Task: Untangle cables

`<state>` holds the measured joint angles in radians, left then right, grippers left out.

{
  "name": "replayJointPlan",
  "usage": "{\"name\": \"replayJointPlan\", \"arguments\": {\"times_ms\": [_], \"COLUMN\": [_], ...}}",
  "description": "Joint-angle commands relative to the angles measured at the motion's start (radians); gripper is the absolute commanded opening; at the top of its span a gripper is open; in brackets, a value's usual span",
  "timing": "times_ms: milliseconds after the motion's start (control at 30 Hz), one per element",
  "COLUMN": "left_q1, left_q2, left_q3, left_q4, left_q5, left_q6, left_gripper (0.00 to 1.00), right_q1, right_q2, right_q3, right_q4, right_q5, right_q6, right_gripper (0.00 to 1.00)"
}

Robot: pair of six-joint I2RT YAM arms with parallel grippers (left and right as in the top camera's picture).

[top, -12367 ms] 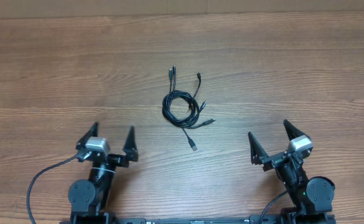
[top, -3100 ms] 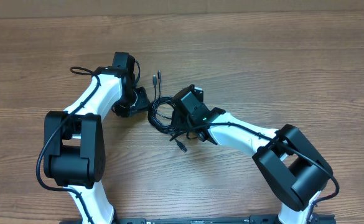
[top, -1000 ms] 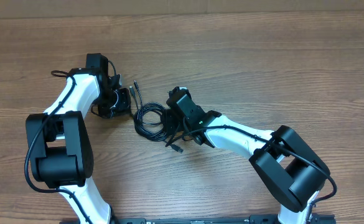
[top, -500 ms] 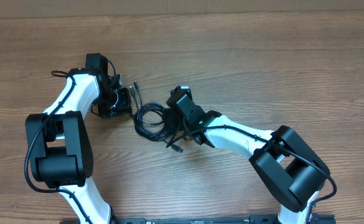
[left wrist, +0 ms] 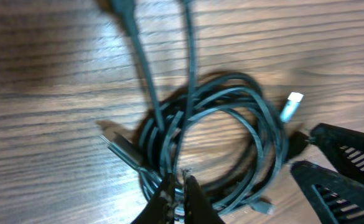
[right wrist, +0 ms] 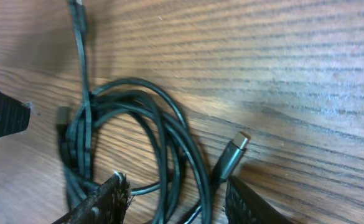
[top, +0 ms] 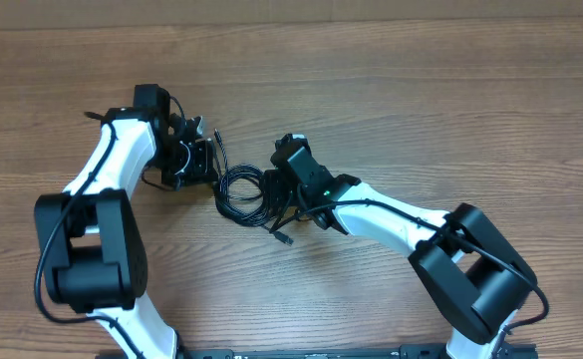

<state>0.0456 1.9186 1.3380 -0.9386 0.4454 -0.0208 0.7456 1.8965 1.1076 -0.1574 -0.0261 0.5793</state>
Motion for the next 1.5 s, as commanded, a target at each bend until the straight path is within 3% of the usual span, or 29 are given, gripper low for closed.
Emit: {"name": "replayJointPlan", "arguments": {"times_ms": [0, 133, 200, 433, 533, 667, 700, 733, 967, 1033, 1167, 1300, 1367, 1467], "left_q1": [-0.007, -0.016, -0.027, -0.057, -0.060, -0.060, -0.060, -0.060, -0.060, -0.060, -0.059, -0.063, -0.069, -0.081], "left_q2": [-0.040, -0.040, -0.040, -0.040, -0.040, -0.040, -0.040, -0.040, -0.040, -0.040, -0.041, -0.041, -0.041, -0.040], "left_q3": [0.021, 0.018, 0.011, -0.100, -0.182, -0.246, -0.254, -0.254, -0.253, -0.232, -0.103, -0.011, 0.002, -0.011], "left_q4": [-0.003, -0.026, -0.050, 0.013, 0.085, 0.187, 0.219, 0.229, 0.370, 0.328, 0.130, -0.009, -0.046, -0.057], "left_q5": [0.037, 0.025, 0.012, -0.015, -0.034, -0.034, -0.033, -0.033, -0.074, -0.052, -0.059, -0.059, -0.060, -0.116], "left_q6": [0.044, 0.044, 0.043, -0.024, -0.113, -0.145, -0.145, -0.145, -0.117, -0.118, -0.127, -0.145, -0.150, -0.200], "left_gripper": [0.12, 0.23, 0.24, 0.44, 0.41, 0.17, 0.09, 0.08, 0.10, 0.16, 0.17, 0.28, 0.52, 0.74], "right_q1": [-0.008, -0.008, -0.006, -0.005, 0.007, 0.018, 0.018, 0.018, 0.015, 0.015, 0.015, 0.015, 0.015, 0.015], "right_q2": [-0.047, -0.047, -0.047, -0.028, -0.016, -0.015, -0.015, -0.015, -0.015, -0.015, -0.015, -0.015, -0.015, -0.015], "right_q3": [0.006, 0.006, 0.006, 0.004, 0.004, 0.004, 0.004, 0.004, 0.004, 0.004, 0.004, 0.004, 0.004, 0.004], "right_q4": [0.004, -0.064, -0.085, -0.084, -0.089, -0.092, -0.092, -0.092, -0.091, -0.091, -0.086, -0.077, -0.077, -0.080], "right_q5": [-0.021, -0.032, -0.031, -0.031, -0.031, -0.031, -0.031, -0.031, -0.027, -0.024, 0.011, 0.015, 0.014, 0.014], "right_q6": [-0.003, 0.119, 0.127, 0.127, 0.127, 0.127, 0.127, 0.127, 0.126, 0.120, 0.120, 0.120, 0.120, 0.120], "right_gripper": [0.49, 0.48, 0.47, 0.48, 0.47, 0.28, 0.19, 0.17, 0.15, 0.21, 0.24, 0.27, 0.28, 0.29]}}
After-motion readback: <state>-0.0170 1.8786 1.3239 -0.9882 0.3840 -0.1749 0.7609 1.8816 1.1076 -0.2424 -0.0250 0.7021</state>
